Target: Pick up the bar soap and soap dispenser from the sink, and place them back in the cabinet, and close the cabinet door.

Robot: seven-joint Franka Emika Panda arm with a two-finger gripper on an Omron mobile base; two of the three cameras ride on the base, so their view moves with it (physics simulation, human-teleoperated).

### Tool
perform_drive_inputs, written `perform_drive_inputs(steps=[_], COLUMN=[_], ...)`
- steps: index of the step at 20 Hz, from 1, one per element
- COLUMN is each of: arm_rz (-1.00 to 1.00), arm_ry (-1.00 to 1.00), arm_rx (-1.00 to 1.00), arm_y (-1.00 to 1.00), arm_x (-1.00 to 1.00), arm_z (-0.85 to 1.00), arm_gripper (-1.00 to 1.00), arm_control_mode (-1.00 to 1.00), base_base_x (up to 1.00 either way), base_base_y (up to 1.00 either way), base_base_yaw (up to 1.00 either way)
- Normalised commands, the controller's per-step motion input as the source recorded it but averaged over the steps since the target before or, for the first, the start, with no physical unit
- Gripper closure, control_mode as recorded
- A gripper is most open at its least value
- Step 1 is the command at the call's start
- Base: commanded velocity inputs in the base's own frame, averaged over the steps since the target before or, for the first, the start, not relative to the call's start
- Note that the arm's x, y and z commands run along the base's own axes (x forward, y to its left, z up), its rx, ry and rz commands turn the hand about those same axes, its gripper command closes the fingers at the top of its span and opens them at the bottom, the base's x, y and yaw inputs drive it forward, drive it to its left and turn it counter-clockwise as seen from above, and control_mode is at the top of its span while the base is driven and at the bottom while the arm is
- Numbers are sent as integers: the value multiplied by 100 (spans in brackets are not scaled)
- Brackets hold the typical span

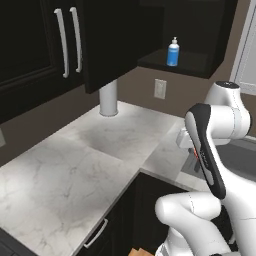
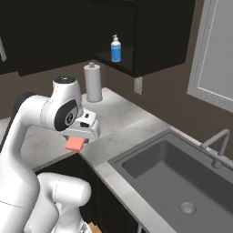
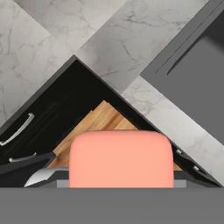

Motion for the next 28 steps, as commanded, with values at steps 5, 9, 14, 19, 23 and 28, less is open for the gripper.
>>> perform_drive_inputs(steps=[5,9,14,19,23,28], arm_rz=[0,0,0,0,0,0], arm_ry=[0,0,0,0,0,0], arm_rx=[0,0,0,0,0,0], arm_y=[0,0,0,0,0,0], arm_x=[0,0,0,0,0,0], arm_z=[0,0,0,0,0,0], arm_gripper=[100,100,100,100,100,100], arm_control_mode=[100,100,100,100,100,100], base_base_x=[65,66,65,69,67,57], base_base_y=[12,20,23,20,19,28], base_base_yaw=[0,0,0,0,0,0])
